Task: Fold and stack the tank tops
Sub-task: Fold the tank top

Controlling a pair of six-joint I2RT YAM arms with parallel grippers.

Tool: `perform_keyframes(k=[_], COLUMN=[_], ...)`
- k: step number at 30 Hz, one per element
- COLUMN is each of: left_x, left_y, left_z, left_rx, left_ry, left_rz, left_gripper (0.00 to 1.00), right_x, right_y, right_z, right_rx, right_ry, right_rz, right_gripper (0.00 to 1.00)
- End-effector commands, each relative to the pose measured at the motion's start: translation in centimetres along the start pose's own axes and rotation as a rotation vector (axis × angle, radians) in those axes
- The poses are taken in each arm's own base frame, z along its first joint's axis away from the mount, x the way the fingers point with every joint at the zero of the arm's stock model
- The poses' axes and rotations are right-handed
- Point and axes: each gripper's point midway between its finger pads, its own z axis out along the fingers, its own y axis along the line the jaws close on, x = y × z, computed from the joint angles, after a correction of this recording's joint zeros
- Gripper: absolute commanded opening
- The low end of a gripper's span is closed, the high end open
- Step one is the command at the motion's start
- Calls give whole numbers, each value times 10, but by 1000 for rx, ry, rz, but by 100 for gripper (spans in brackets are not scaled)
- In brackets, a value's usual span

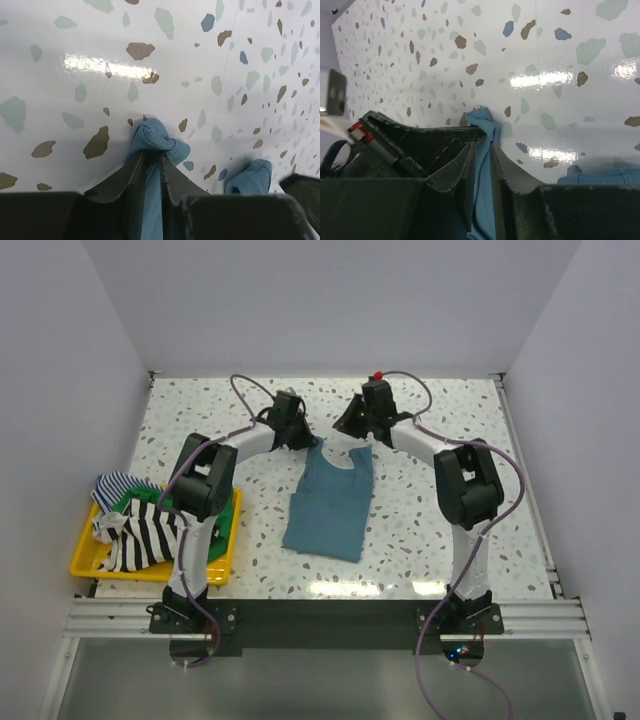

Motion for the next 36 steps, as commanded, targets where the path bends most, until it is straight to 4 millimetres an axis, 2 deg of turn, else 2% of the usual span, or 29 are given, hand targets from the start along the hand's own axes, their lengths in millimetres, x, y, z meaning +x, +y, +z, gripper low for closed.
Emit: perform_keyframes(k=[1, 2, 3, 5, 7, 9, 10, 12, 13, 14, 15, 16, 17, 18, 19, 20, 21, 22, 23, 24, 25, 27, 28, 29, 31, 32, 34, 35, 36], left_x=[-14, -13, -18, -18, -23, -31, -35, -48, -53, -63, -62, -64, -63, -57, -52, -43, -33, -29, -6, 10, 25, 57, 69, 89, 113, 132, 147, 156, 161], left_y=[13, 14, 11, 10, -5, -23, -31, -56, -63, -76, -75, -76, -74, -65, -60, -48, -31, -31, -7, 5, 10, 36, 32, 51, 54, 66, 66, 75, 76], left_z=[9, 12, 12, 18, 18, 10, 5, -16, -24, -43, -51, -61, -83, -92, -102, -121, -129, -150, -151, -159, -165, -184, -198, -201, -215, -218, -227, -228, -229], left_rx=[-108, -119, -115, -113, -71, -7, 27, 110, 134, 163, 161, 160, 152, 115, 86, 49, -19, -17, -76, -109, -118, -167, -146, -182, -153, -166, -145, -161, -153], left_ry=[-71, -75, -92, -90, -93, -115, -126, -152, -165, -194, -195, -203, -216, -210, -212, -210, -199, -209, -163, -130, -105, -58, -54, -16, 24, 77, 96, 117, 132], left_rz=[-31, -28, -28, -20, 3, 19, 40, 70, 101, 115, 120, 131, 128, 118, 116, 113, 109, 109, 103, 97, 108, 117, 136, 145, 150, 152, 151, 152, 146], left_gripper=[22, 22, 23, 26, 27, 31, 36, 41, 46, 49, 51, 55, 57, 59, 61, 62, 63, 63, 63, 62, 62, 62, 62, 62, 62, 62, 62, 62, 62], right_x=[-13, -8, -9, 5, 17, 26, 32, 48, 63, 65, 72, 92, 95, 109, 125, 134, 137, 153, 158, 158, 172, 185, 196, 201, 219, 224, 232, 234, 236], right_y=[11, 5, 8, -2, -7, -11, -5, -14, -24, -17, -17, -26, -21, -21, -36, -42, -40, -59, -65, -63, -77, -75, -81, -81, -83, -84, -91, -94, -96], right_z=[-36, -39, -47, -54, -68, -77, -89, -99, -105, -117, -123, -130, -142, -149, -156, -163, -175, -181, -186, -198, -203, -214, -215, -216, -220, -221, -221, -221, -220], right_rx=[23, 37, 32, 71, 100, 129, 125, 155, 198, 183, 185, 222, 217, 220, 248, 253, 232, 262, 262, 237, 259, 224, 228, 223, 218, 216, 229, 233, 233], right_ry=[-26, -14, -19, 12, 25, 25, 30, 50, 70, 61, 65, 92, 78, 97, 127, 142, 135, 164, 173, 158, 182, 200, 218, 226, 252, 260, 257, 254, 251], right_rz=[-58, -61, -67, -85, -110, -135, -155, -173, -187, -194, -205, -235, -245, -265, -258, -254, -243, -220, -208, -193, -176, -161, -136, -129, -110, -104, -75, -63, -48], right_gripper=[21, 21, 21, 21, 21, 21, 21, 21, 21, 22, 22, 24, 24, 27, 28, 29, 32, 33, 34, 35, 37, 40, 40, 41, 45, 46, 47, 47, 47])
